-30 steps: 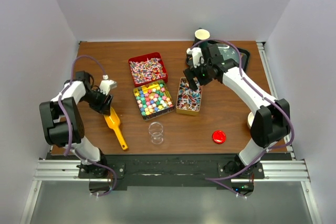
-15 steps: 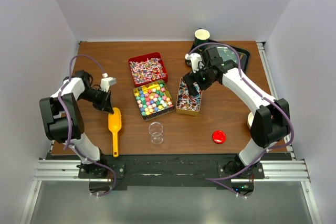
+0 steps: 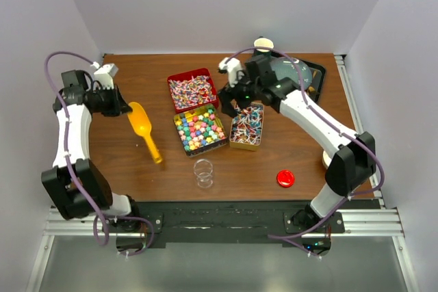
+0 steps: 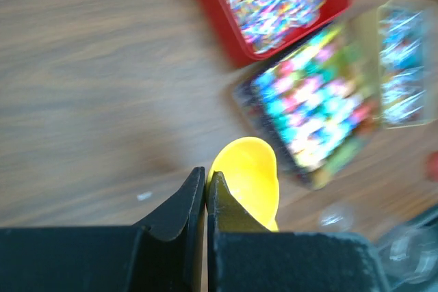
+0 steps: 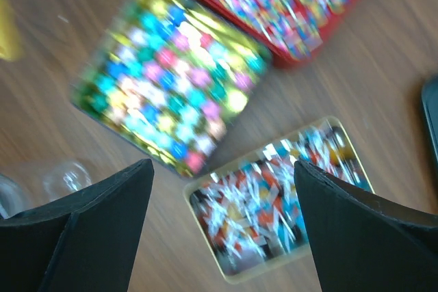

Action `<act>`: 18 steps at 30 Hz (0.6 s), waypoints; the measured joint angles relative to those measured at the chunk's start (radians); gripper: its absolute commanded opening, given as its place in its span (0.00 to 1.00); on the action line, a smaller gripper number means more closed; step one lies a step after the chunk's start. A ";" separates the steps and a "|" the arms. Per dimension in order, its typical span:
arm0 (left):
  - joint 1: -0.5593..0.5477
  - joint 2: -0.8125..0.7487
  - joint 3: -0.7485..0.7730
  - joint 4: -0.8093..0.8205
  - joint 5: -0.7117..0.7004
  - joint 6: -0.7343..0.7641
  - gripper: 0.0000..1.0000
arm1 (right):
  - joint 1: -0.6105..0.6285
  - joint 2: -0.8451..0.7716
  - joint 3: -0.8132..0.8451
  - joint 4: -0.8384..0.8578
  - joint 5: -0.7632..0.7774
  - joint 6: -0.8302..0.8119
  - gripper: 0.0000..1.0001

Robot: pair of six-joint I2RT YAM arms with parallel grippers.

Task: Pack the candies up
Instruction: Pick up the spatula from the center of the board.

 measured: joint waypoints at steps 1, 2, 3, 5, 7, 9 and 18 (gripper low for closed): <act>0.002 -0.027 -0.031 0.041 0.021 -0.068 0.00 | 0.031 0.000 0.000 0.024 0.003 0.006 0.85; 0.002 -0.053 -0.068 0.080 0.045 -0.140 0.00 | 0.066 0.000 0.000 0.056 0.017 0.013 0.85; 0.002 -0.069 -0.097 0.108 0.062 -0.200 0.00 | 0.095 0.000 -0.003 0.086 0.023 0.018 0.85; 0.001 -0.095 -0.164 0.177 0.090 -0.346 0.00 | 0.175 -0.006 -0.026 0.179 0.048 0.021 0.84; 0.002 -0.096 -0.198 0.225 0.102 -0.457 0.00 | 0.232 -0.009 -0.048 0.241 0.060 0.021 0.83; 0.002 -0.096 -0.224 0.275 0.105 -0.570 0.00 | 0.286 -0.008 -0.062 0.282 0.072 0.021 0.82; 0.002 -0.096 -0.272 0.412 0.121 -0.871 0.00 | 0.370 -0.008 -0.101 0.391 0.100 0.013 0.81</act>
